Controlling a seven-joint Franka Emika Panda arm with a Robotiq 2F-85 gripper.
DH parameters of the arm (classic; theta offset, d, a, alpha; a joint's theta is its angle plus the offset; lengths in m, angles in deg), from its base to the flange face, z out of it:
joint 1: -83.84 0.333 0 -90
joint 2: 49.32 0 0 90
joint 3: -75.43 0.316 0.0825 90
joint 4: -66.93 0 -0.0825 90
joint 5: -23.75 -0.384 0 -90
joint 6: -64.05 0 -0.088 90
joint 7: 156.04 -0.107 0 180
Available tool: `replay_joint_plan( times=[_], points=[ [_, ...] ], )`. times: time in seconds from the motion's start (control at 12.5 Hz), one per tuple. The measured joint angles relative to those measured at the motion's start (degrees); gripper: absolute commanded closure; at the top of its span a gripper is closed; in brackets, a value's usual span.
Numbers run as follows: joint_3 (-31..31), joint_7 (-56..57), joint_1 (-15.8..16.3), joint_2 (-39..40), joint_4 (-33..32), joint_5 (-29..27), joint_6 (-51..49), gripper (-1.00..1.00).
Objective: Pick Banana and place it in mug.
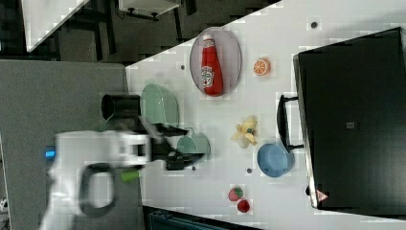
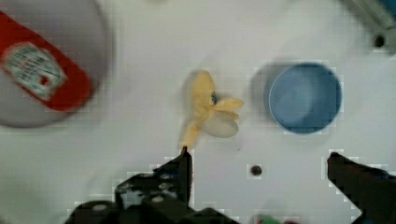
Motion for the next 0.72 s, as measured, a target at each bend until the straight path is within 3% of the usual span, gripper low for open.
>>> replay_joint_plan(
  times=[0.16,0.32,0.72],
  points=[
    [0.72,2.23,-0.06,2.52,-8.28,0.29,7.22,-1.00],
    [0.17,5.86,0.02,4.89,-12.20,-0.56,9.40,-1.00],
    [-1.01,25.30,0.16,10.18,-8.84,-0.44,22.86,-1.00]
  ],
)
